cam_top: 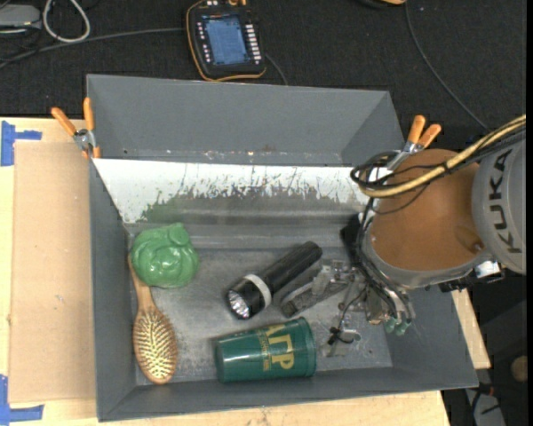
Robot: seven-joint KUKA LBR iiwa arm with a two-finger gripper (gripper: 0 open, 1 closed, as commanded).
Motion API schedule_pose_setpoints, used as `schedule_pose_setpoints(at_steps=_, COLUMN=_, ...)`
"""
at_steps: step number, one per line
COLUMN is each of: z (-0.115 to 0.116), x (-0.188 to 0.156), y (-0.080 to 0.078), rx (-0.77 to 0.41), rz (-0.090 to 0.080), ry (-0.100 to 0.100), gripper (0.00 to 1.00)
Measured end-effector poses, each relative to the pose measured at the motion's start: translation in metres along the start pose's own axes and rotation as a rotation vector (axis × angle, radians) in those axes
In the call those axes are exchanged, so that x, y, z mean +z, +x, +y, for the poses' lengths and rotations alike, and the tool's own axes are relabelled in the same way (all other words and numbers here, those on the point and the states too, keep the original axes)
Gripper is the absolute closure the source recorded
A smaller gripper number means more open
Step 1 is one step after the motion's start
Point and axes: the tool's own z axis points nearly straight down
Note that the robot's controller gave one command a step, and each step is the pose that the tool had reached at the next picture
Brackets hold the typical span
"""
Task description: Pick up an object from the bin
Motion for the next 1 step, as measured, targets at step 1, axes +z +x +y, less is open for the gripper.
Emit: schedule_pose_setpoints(at_steps=1, z=-0.0252, x=-0.0264, y=-0.0239, rx=-0.219, rz=-0.036, ry=0.009, gripper=0.00)
